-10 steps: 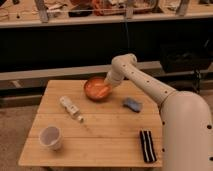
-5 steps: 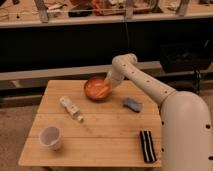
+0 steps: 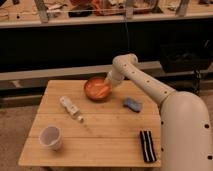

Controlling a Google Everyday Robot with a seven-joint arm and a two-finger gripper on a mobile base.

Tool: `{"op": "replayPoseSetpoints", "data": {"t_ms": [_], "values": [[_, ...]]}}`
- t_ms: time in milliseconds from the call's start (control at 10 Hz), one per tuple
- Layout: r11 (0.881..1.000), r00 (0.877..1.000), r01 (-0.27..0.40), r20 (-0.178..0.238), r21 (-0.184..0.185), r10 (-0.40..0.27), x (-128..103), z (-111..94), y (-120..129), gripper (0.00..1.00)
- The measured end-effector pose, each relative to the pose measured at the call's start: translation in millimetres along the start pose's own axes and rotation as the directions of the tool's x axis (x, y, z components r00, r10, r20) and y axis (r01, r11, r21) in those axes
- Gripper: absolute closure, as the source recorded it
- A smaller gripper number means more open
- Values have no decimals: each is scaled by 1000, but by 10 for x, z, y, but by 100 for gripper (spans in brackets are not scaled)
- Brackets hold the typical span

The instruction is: Place the pepper in the ceramic bowl

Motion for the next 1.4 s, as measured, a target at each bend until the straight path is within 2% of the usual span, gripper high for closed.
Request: {"op": "replayPoseSetpoints", "data": {"t_ms": [1400], "values": [[999, 1000, -28, 10, 17, 27, 71, 48, -21, 100]]}}
